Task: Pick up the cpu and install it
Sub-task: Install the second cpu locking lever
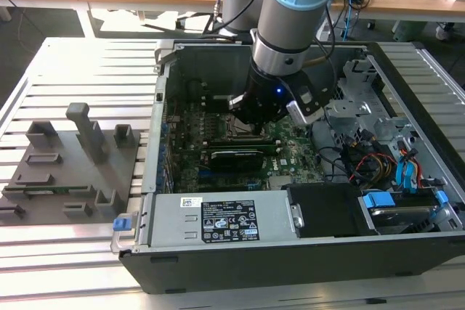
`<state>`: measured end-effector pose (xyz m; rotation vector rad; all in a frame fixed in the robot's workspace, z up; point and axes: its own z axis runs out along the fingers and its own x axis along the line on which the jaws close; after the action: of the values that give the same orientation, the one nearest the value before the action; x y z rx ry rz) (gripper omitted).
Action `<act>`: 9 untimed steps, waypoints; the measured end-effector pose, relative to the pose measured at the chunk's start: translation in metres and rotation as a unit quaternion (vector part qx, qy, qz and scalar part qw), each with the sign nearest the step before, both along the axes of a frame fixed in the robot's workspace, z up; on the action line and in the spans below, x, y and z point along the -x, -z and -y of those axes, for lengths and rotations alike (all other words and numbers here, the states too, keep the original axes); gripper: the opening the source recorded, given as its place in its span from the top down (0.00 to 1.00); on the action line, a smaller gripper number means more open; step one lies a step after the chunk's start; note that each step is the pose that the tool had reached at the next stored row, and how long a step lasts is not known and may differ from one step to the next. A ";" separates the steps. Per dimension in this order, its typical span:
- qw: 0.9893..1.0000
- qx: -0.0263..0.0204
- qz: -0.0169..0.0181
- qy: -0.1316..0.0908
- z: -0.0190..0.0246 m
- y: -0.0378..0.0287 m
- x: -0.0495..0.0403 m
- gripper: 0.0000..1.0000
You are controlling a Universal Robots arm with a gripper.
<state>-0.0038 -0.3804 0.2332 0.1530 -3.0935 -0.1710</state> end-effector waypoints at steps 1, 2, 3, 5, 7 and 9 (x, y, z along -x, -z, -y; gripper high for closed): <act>1.000 -0.002 0.000 0.000 0.0000 0.0002 0.0012 0.89; 1.000 -0.004 0.000 0.000 0.0000 0.0005 0.0025 0.89; 1.000 -0.006 0.000 0.000 0.0000 0.0007 0.0036 0.89; 1.000 -0.009 0.000 0.000 0.0000 0.0011 0.0055 0.89; 1.000 -0.014 0.000 0.000 -0.0001 0.0025 0.0094 0.89; 1.000 -0.015 0.000 0.000 0.0002 0.0040 0.0120 0.89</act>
<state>-0.0158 -0.3806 0.2292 0.1539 -3.0919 -0.2177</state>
